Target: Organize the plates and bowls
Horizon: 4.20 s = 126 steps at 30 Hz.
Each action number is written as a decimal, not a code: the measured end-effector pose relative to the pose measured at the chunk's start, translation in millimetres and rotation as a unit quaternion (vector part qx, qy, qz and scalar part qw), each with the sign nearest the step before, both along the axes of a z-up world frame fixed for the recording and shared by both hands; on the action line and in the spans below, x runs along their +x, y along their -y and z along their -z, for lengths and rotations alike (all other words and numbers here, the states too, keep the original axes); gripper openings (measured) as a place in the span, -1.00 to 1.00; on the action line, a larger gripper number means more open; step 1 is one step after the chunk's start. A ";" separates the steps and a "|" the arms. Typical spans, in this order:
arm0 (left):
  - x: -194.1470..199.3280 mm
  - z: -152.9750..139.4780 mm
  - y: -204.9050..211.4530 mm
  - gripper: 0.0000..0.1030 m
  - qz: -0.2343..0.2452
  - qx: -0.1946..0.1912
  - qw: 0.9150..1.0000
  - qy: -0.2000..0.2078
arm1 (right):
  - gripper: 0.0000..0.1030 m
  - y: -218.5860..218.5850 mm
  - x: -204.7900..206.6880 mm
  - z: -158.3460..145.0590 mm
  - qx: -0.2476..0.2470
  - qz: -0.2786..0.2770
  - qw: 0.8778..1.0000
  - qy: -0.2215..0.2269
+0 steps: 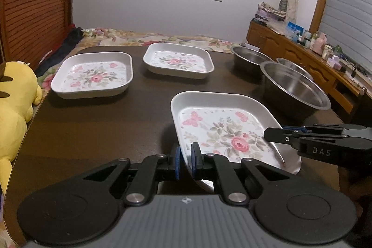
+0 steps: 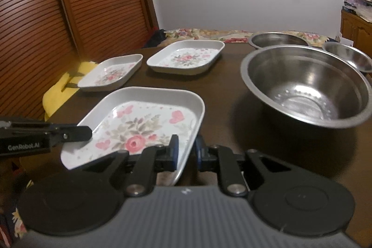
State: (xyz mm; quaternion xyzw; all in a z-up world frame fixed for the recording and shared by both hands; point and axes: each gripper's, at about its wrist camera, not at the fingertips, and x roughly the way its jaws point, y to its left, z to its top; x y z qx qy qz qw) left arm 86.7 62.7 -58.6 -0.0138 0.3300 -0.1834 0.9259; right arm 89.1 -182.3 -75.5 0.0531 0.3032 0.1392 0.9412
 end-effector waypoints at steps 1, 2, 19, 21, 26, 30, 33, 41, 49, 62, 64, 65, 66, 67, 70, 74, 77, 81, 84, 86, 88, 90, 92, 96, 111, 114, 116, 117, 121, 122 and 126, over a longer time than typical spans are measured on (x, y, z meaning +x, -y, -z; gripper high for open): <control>-1.6 -0.5 1.4 -0.80 0.001 0.002 1.000 0.002 | -0.68 0.9 -2.0 -0.5 -0.001 0.000 1.000 0.000; -2.6 -0.5 2.4 -0.80 0.001 0.005 1.000 0.002 | -0.68 1.3 -3.3 -1.1 -0.002 0.001 1.000 0.001; -2.8 13.2 1.8 -0.80 0.000 0.008 1.000 -0.019 | -0.68 -7.7 -4.6 9.6 -0.024 0.001 1.000 -0.008; -2.1 15.2 1.4 -0.80 -0.001 0.006 1.000 -0.022 | -0.68 -7.6 -6.6 10.9 -0.025 0.000 1.000 -0.006; -1.6 16.2 1.1 -0.80 -0.003 0.002 1.000 -0.023 | -0.67 -8.0 -7.5 12.9 -0.033 -0.004 0.999 0.006; -1.7 15.1 0.8 -0.79 -0.007 0.002 1.000 -0.021 | -0.67 -4.7 -7.8 12.8 -0.029 -0.003 1.000 0.006; -0.2 14.2 0.3 -0.59 -0.009 0.003 1.000 -0.021 | -0.47 -3.6 -9.0 13.4 -0.027 -0.005 1.000 0.006; -2.8 1.7 -3.1 -0.23 -0.015 0.000 1.000 -0.002 | -0.34 1.3 -11.7 2.8 -0.026 0.001 0.999 0.027; 3.5 -17.6 -6.4 -0.12 -0.019 0.013 0.999 0.022 | -0.33 3.0 -9.9 -20.8 -0.018 -0.002 0.998 0.056; 34.3 -76.8 -35.4 -0.12 -0.045 0.025 0.995 0.083 | -0.14 -33.7 12.6 -71.1 -0.014 -0.053 0.993 0.102; 39.7 -81.1 -40.3 -0.12 -0.048 0.027 0.995 0.087 | -0.14 -41.1 18.2 -75.0 -0.011 -0.061 0.993 0.101; 43.0 -82.6 -42.7 -0.12 -0.048 0.028 0.995 0.088 | -0.14 -44.6 20.7 -76.8 -0.009 -0.066 0.993 0.099; 45.7 -83.2 -44.7 -0.12 -0.047 0.030 0.995 0.088 | -0.14 -47.8 23.3 -77.8 -0.006 -0.070 0.993 0.096; 49.4 -83.6 -47.7 -0.12 -0.047 0.031 0.995 0.088 | -0.14 -51.7 27.9 -79.9 -0.002 -0.074 0.993 0.092; 61.8 -83.3 -57.0 -0.12 -0.047 0.034 0.994 0.087 | -0.14 -61.7 41.0 -85.4 0.006 -0.085 0.993 0.079; 78.9 -80.4 -71.2 -0.12 -0.052 0.049 0.993 0.089 | -0.14 -76.0 61.4 -89.1 0.018 -0.088 0.994 0.056; 92.7 -74.6 -84.7 -0.12 -0.060 0.058 0.993 0.082 | -0.14 -91.1 75.8 -89.2 0.013 -0.090 0.995 0.046; 107.2 -63.3 -101.9 -0.12 -0.070 0.069 0.992 0.073 | -0.14 -110.7 95.9 -84.3 0.003 -0.091 0.995 0.025; 116.7 -52.3 -116.4 -0.12 -0.077 0.059 0.993 0.059 | -0.16 -124.3 112.8 -78.7 -0.012 -0.090 0.996 0.004; 122.8 -45.0 -124.4 -0.14 -0.079 0.058 0.994 0.051 | -0.17 -133.6 124.0 -73.0 -0.029 -0.087 0.996 -0.007; 128.3 -39.0 -128.9 -0.16 -0.076 0.061 0.994 0.044 | -0.18 -138.6 134.8 -66.2 -0.031 -0.083 0.996 -0.025; 131.8 -33.2 -133.0 -0.23 -0.075 0.060 0.995 0.041 | -0.20 -141.6 143.3 -60.4 -0.031 -0.077 0.996 -0.041; 134.6 -28.5 -136.5 -0.24 -0.070 0.054 0.995 0.040 | -0.24 -143.7 151.0 -53.5 -0.028 -0.073 0.995 -0.056; 142.9 -20.5 -138.7 -0.36 -0.071 0.057 0.996 0.027 | -0.29 -149.9 165.5 -42.3 -0.034 -0.067 0.994 -0.078; 187.8 -2.6 -134.3 -0.59 -0.085 0.060 0.994 -0.014 | -0.43 -140.6 190.8 -16.9 0.003 -0.044 0.992 -0.120; 190.1 1.6 -131.9 -0.64 -0.080 0.053 0.995 -0.023 | -0.51 -137.3 191.5 -16.9 0.011 -0.043 0.992 -0.122; 190.0 3.3 -131.6 -0.68 -0.079 0.049 0.995 -0.026 | -0.57 -135.9 191.1 -16.6 0.013 -0.043 0.991 -0.123; 189.9 4.2 -131.6 -0.69 -0.079 0.049 0.995 -0.027 | -0.59 -134.8 192.0 -16.7 0.014 -0.044 0.991 -0.123; 188.7 6.6 -131.8 -0.73 -0.077 0.045 0.995 -0.035 | -0.63 -133.5 191.0 -16.9 0.018 -0.049 0.991 -0.123; 188.0 7.6 -132.1 -0.73 -0.076 0.042 0.995 -0.038 | -0.72 -133.8 190.8 -16.5 0.017 -0.053 0.991 -0.124; 184.5 6.8 -132.8 -0.75 -0.069 0.037 0.996 -0.041 | -0.85 -132.2 187.0 -16.3 0.024 -0.067 0.990 -0.125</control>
